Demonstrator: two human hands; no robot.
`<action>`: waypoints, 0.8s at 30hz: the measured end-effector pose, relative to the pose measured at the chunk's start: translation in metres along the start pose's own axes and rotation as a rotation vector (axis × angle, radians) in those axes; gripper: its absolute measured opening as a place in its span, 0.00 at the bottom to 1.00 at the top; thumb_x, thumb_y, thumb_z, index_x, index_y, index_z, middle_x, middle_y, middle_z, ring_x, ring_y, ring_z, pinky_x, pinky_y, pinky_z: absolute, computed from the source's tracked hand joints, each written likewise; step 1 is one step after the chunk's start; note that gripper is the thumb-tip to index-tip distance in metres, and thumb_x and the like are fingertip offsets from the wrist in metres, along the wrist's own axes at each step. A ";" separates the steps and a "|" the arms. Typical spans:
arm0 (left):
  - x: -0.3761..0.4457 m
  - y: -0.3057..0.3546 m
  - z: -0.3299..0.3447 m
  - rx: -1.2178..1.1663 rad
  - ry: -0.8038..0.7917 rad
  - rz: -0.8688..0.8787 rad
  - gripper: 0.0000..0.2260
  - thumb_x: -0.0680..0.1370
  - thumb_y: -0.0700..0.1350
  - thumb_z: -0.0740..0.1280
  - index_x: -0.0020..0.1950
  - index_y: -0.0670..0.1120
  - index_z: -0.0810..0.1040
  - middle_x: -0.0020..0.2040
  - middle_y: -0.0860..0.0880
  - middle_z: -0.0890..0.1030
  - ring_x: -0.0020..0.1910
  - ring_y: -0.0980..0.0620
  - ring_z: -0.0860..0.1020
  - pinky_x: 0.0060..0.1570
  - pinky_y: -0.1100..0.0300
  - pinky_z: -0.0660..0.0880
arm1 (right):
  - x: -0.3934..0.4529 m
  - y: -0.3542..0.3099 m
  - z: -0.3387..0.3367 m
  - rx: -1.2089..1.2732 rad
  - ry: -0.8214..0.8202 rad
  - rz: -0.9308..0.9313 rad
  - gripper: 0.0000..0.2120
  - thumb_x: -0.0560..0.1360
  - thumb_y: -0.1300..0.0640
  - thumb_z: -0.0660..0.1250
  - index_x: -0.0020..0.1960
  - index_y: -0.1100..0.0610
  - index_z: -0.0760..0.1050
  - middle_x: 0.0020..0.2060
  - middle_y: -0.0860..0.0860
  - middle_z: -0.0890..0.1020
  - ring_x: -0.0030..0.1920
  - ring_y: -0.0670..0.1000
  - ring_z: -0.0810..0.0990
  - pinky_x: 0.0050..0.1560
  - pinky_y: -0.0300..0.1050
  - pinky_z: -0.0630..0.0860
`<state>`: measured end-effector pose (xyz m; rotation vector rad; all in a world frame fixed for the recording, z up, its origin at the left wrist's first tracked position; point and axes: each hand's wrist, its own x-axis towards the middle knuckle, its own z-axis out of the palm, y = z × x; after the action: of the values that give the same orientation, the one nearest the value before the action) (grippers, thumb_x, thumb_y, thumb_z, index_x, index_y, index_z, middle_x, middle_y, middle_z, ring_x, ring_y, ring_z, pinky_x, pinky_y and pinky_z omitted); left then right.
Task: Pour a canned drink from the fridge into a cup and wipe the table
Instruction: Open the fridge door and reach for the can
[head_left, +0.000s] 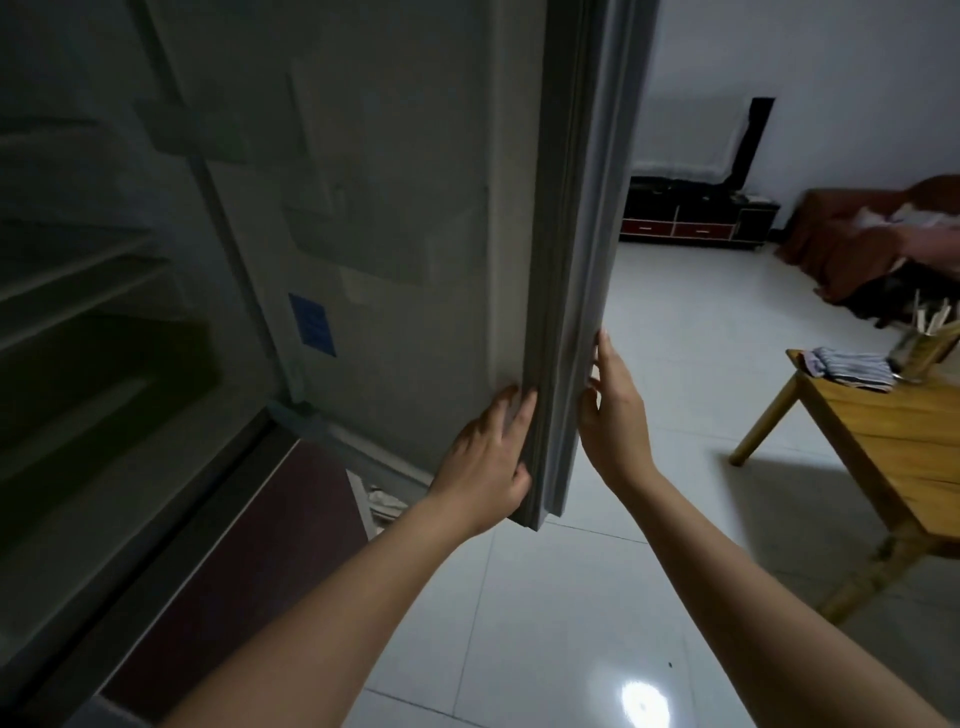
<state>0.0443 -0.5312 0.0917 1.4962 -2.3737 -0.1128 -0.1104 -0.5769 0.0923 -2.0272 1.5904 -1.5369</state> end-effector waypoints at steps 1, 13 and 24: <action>0.008 0.001 0.002 -0.004 -0.008 0.004 0.33 0.79 0.47 0.57 0.75 0.51 0.36 0.77 0.48 0.42 0.75 0.46 0.54 0.71 0.54 0.57 | 0.005 0.005 0.000 0.003 -0.017 0.010 0.32 0.73 0.73 0.56 0.75 0.59 0.53 0.71 0.58 0.65 0.69 0.57 0.67 0.64 0.57 0.70; 0.081 0.021 0.022 0.014 -0.071 -0.099 0.34 0.79 0.46 0.58 0.75 0.53 0.36 0.77 0.48 0.40 0.75 0.45 0.51 0.71 0.51 0.55 | 0.067 0.050 -0.014 0.050 -0.226 0.106 0.34 0.75 0.72 0.55 0.75 0.55 0.47 0.75 0.52 0.57 0.73 0.52 0.58 0.71 0.52 0.63; 0.127 0.047 0.040 0.052 -0.003 -0.275 0.31 0.80 0.45 0.57 0.76 0.53 0.40 0.77 0.48 0.41 0.76 0.47 0.43 0.73 0.51 0.44 | 0.117 0.103 -0.014 0.110 -0.382 0.011 0.38 0.74 0.71 0.59 0.75 0.49 0.44 0.75 0.52 0.57 0.73 0.54 0.60 0.69 0.56 0.65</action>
<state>-0.0586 -0.6278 0.0952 1.8414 -2.1750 -0.1189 -0.1968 -0.7066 0.1056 -2.0888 1.3367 -1.1171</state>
